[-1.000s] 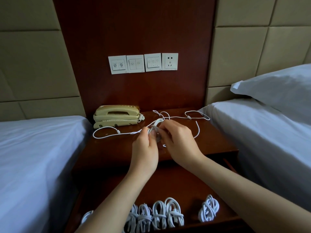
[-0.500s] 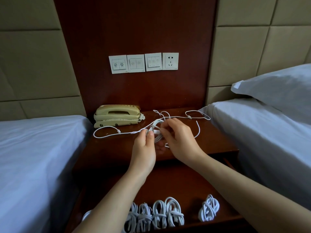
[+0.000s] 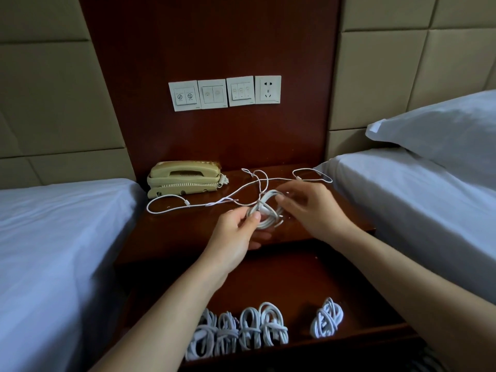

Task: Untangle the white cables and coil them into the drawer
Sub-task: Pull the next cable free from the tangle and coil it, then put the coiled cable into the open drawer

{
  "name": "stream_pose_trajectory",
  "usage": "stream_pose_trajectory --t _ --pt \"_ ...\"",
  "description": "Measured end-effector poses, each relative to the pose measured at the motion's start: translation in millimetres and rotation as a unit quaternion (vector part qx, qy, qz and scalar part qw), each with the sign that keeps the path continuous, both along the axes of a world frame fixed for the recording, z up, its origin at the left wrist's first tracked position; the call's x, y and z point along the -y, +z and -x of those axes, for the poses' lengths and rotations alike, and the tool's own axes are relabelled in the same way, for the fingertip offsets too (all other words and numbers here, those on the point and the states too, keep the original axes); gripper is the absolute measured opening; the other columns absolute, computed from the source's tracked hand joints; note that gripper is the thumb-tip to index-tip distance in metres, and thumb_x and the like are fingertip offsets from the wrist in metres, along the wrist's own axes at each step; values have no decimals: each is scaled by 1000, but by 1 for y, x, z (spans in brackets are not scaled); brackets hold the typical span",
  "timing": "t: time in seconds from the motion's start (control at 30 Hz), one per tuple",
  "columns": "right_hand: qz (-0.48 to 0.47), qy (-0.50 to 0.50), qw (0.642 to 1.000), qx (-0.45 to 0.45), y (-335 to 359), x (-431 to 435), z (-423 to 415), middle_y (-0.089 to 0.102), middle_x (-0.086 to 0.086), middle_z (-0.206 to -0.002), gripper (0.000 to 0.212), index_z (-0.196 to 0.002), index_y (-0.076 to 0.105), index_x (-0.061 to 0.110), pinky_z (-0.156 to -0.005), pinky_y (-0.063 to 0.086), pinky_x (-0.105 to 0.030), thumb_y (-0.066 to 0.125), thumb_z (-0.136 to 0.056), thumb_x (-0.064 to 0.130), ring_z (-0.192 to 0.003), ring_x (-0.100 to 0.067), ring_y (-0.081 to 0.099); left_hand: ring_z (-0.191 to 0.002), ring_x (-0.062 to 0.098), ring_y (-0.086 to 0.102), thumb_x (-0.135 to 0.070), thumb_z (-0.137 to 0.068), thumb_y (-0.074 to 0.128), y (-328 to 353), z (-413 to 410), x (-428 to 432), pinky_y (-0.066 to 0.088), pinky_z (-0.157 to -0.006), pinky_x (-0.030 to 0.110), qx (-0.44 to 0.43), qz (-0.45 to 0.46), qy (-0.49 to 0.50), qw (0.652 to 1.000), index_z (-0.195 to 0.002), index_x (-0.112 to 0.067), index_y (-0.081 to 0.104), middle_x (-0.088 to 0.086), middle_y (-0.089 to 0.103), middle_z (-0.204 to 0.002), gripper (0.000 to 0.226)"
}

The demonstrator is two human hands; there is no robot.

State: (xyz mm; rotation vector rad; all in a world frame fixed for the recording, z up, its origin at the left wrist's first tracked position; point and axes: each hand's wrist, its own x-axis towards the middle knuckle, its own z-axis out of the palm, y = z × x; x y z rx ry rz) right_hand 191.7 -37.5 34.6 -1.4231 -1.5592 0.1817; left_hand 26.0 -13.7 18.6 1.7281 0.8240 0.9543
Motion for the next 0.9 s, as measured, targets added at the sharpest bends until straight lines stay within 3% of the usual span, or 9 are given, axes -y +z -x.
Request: stream_pose_trajectory --t 0.2,0.27,0.43,0.53,0.63,0.73,0.8,0.9 --pt "92 0 995 33 -8 17 -26 70 1 -74 11 -95 71 13 -69 58 -35 62 -89 18 -65 -12 67 -70 1 66 -13 -99 43 -10 -12 11 48 -64 16 -60 63 -83 993 -98 -19 61 -2 70 -84 19" --pt "120 -3 991 60 -11 21 -35 70 -1 -73 13 -98 69 10 -63 58 -30 61 -90 16 -63 -14 68 -69 3 66 -12 -98 43 -18 -21 14 48 -63 15 -84 73 -96 989 -104 -15 58 0 70 -85 16" --pt "198 -1 973 117 -16 31 -59 67 2 -69 7 -93 66 13 -52 51 -15 59 -91 15 -48 0 60 -79 12 65 -15 -96 50 -33 -46 17 46 -64 18 -146 68 -117 980 -109 -8 57 10 71 -96 16" --pt "278 13 947 162 -21 37 -74 64 6 -61 9 -86 61 18 -52 49 -16 57 -92 13 -45 0 58 -93 22 65 -24 -90 60 -47 -60 16 49 -77 26 -230 26 -142 962 -104 -9 61 11 69 -99 20" --pt "358 19 909 211 -30 42 -85 64 3 -55 16 -82 60 20 -59 53 -24 53 -92 10 -50 -11 61 -103 20 62 -23 -85 66 -64 -71 16 48 -94 34 -318 -20 -180 930 -109 -13 63 5 67 -105 26" --pt "415 29 878 235 -39 46 -92 66 0 -58 15 -85 61 16 -61 53 -23 49 -91 8 -50 -12 62 -106 22 59 -22 -86 64 -75 -82 21 48 -92 32 -382 -52 -216 897 -118 -19 61 5 64 -113 32" --pt "445 37 862 242 -45 48 -94 66 -2 -58 15 -87 62 11 -59 52 -20 48 -90 7 -49 -11 61 -103 25 60 -23 -87 62 -79 -87 22 46 -86 31 -389 -59 -233 890 -118 -18 60 6 65 -106 31" --pt "479 50 838 256 -55 49 -95 65 -2 -57 15 -86 62 9 -55 49 -17 48 -89 7 -43 -5 59 -114 23 56 -27 -89 61 -84 -92 23 42 -93 27 -419 -67 -236 874 -130 -17 54 7 62 -120 43"
